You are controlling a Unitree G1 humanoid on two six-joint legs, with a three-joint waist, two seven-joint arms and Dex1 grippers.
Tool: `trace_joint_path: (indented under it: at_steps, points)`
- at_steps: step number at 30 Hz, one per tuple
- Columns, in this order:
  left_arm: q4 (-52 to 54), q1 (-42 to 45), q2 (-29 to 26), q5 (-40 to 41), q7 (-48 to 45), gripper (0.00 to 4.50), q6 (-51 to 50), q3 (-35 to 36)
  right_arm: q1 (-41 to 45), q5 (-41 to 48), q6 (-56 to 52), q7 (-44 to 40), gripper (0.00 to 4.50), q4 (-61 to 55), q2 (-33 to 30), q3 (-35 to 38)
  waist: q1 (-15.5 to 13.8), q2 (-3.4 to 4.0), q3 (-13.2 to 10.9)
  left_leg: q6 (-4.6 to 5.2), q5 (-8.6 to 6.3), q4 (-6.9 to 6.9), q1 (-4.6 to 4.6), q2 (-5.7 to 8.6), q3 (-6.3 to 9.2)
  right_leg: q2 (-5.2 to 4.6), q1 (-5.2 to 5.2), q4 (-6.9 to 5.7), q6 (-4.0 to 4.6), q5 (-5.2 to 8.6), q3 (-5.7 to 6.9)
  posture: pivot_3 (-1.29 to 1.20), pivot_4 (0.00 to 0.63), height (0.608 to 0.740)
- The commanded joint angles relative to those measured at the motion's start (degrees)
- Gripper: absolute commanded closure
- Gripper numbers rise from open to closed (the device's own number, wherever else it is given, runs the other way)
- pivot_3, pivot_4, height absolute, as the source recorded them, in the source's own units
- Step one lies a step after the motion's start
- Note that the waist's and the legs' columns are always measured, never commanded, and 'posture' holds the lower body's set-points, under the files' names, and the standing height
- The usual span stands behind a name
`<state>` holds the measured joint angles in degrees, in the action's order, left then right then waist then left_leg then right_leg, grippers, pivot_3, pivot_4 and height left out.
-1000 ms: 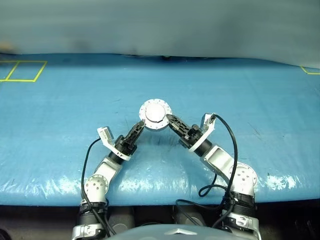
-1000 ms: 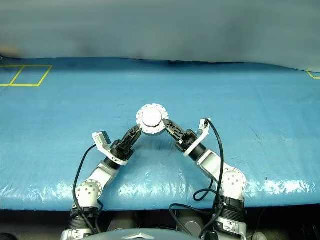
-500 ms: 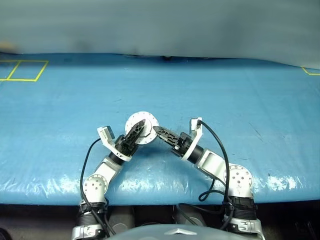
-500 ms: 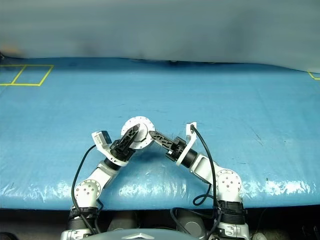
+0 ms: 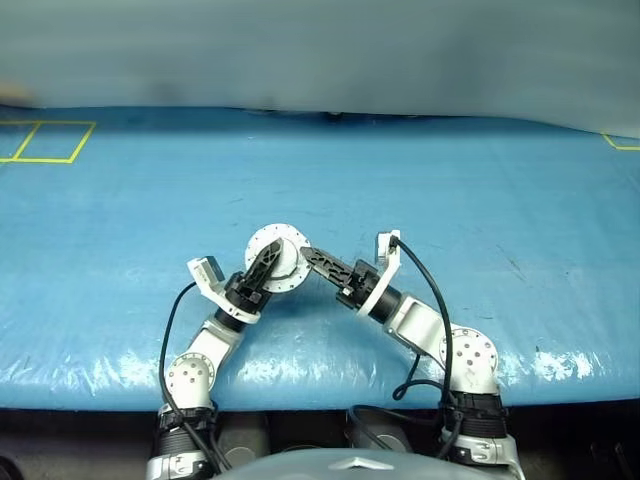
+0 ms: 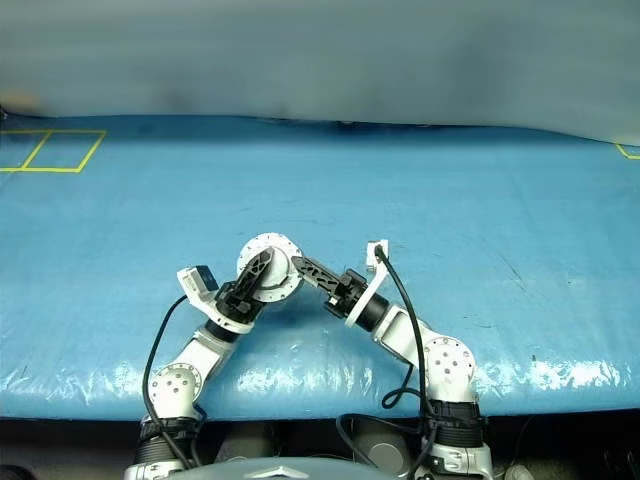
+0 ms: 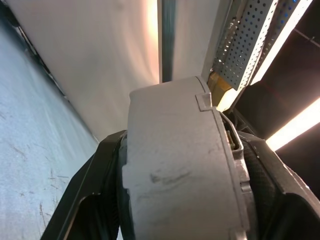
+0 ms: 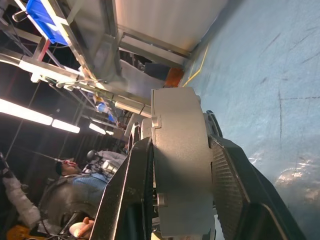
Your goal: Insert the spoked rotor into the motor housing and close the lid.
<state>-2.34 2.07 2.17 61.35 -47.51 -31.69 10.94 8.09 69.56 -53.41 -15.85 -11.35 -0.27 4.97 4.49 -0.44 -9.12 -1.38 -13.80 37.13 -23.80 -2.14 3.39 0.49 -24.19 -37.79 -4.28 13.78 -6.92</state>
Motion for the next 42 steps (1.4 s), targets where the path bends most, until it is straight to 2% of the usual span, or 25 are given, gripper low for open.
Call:
trace_joint_path:
  at_steps: [1,5,12,15,23,31,34,37,38,42]
  points:
    - [2.83,0.4,0.43,-0.23,-1.01,1.85,1.28,-0.15,1.83,-1.58,3.87,1.29,2.93,0.61,0.55,2.18,0.03,0.0,0.0,0.0,0.0,0.0,0.0,0.0,0.0,0.01,0.0,0.0,0.0,0.0,0.0,0.0,0.15,0.74]
    - [1.83,1.18,1.86,-1.18,2.65,1.85,5.04,2.37,2.46,-4.77,7.04,1.84,1.61,0.73,1.3,2.18,-0.03,0.0,0.0,0.0,0.0,0.01,0.01,0.0,0.01,0.01,0.0,-0.03,0.0,0.0,0.0,0.0,0.15,0.74]
    - [-1.7,5.32,4.36,0.12,9.59,1.85,12.62,9.95,2.75,-12.18,12.9,3.42,1.61,1.78,2.13,2.16,-0.06,0.0,0.0,0.0,0.0,0.01,0.02,-0.03,0.01,0.04,0.0,-0.04,0.0,-0.01,0.0,0.0,0.15,0.74]
    - [-5.83,9.86,4.33,-2.91,16.68,1.85,19.58,14.16,2.47,-13.61,13.53,2.86,1.61,1.52,1.84,1.95,-0.45,-0.02,0.0,-0.01,0.01,0.04,0.0,0.0,0.01,0.01,0.01,-0.02,-0.02,-0.03,0.0,0.0,0.15,0.74]
    - [-17.82,21.28,1.23,-9.92,30.96,1.85,30.77,20.52,2.12,-15.58,14.06,2.33,1.61,1.16,2.03,1.66,-0.9,-0.06,-0.01,-0.02,0.01,0.12,0.01,0.05,0.04,-0.01,0.11,0.03,-0.08,-0.08,0.01,0.0,0.15,0.74]
    - [-28.32,29.04,-3.06,-12.75,34.51,1.85,33.83,23.44,1.56,-16.85,14.24,1.93,1.61,0.75,1.79,1.73,-0.71,-0.07,-0.01,-0.04,0.02,0.11,0.01,0.05,0.08,-0.01,0.12,0.01,0.06,-0.17,0.05,0.0,0.15,0.74]
    - [-29.01,29.17,-3.4,-15.14,36.63,1.17,36.21,23.39,1.42,-17.11,14.18,1.94,1.57,0.64,1.82,1.88,-0.67,-0.07,-0.01,-0.04,0.03,0.1,0.01,0.05,0.08,-0.01,0.13,0.01,0.08,-0.18,0.05,0.0,0.15,0.74]
    - [-29.18,28.49,-3.8,-20.08,40.33,0.17,42.92,23.73,1.35,-17.16,14.03,2.03,1.57,0.6,1.78,2.03,-0.62,-0.07,-0.01,-0.06,0.04,0.1,0.05,0.05,0.08,-0.01,0.15,0.0,0.14,-0.21,0.04,0.0,0.15,0.74]
    - [-28.92,28.14,-3.86,-20.95,41.12,0.03,44.5,23.99,1.35,-17.24,14.01,2.06,1.57,0.63,1.72,2.02,-0.61,-0.07,-0.01,-0.07,0.04,0.09,0.09,0.05,0.08,0.0,0.18,0.0,0.15,-0.21,0.04,0.0,0.15,0.74]
    - [-26.83,25.69,-4.4,-25.01,43.6,0.03,49.6,23.86,1.59,-18.08,13.87,2.19,1.57,1.29,1.38,1.67,-0.59,-0.07,0.0,-0.08,0.05,0.09,0.2,0.04,0.08,0.0,0.3,0.0,0.1,-0.18,0.04,0.0,0.15,0.74]
